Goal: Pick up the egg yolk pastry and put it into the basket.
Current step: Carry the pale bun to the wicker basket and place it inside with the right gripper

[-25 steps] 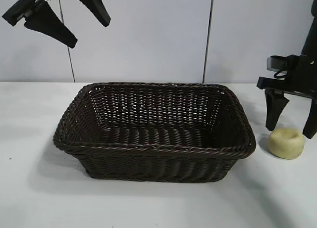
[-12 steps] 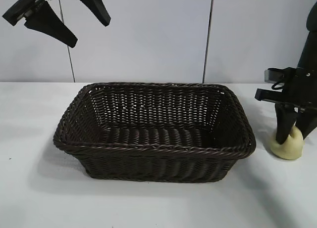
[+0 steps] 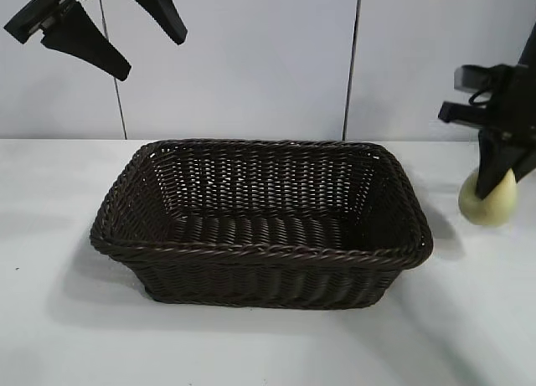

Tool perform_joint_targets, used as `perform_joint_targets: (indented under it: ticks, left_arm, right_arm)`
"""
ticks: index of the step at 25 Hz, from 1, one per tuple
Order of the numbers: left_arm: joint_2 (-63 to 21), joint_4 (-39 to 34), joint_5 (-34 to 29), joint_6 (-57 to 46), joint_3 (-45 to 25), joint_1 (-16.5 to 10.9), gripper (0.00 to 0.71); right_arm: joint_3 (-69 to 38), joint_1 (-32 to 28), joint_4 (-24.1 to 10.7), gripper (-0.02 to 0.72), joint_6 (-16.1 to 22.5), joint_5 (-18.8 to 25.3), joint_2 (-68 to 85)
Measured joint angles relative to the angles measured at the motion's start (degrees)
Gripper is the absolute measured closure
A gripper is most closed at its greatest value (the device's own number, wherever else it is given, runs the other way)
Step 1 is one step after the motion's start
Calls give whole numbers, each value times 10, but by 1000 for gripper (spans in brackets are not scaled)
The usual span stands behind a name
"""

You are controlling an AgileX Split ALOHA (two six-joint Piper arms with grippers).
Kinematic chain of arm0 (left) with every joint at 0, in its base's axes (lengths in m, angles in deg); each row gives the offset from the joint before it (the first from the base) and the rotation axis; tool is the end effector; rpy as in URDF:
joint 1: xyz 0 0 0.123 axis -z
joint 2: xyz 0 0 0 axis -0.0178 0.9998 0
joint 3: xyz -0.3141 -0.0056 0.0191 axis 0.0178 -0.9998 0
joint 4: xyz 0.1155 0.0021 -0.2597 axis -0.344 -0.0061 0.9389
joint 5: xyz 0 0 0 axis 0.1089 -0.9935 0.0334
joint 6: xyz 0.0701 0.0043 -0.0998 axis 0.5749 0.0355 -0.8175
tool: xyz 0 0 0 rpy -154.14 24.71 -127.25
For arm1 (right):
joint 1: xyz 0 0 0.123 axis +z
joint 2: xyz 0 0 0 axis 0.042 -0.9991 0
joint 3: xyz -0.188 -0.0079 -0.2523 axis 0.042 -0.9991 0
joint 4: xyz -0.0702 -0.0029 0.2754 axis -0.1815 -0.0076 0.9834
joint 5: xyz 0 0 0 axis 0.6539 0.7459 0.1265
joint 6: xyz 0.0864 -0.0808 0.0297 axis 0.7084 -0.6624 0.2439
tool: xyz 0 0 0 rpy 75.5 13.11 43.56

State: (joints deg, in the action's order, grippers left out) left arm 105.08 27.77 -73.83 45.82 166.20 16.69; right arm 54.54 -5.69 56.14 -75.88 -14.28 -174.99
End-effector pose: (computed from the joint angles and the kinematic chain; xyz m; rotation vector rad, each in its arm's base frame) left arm 0.4010 -0.1721 0.3013 0.2215 2.6858 -0.8126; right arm 0.4419 -0.0016 0.1922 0.0161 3.0926 0.3010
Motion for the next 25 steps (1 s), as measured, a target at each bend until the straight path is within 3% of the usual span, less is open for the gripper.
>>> perform_joint_targets:
  ticks: [11,19,25]
  left_arm:
    - [0,0,0,0,0,0,203]
    - [0,0,0,0,0,0,203]
    - [0,0,0,0,0,0,203]
  right_arm:
    - [0,11,44,673,-2,7,122]
    - [-2,124,57,674,-1,1,119]
    - [-2,196,60,678,22,-18,108]
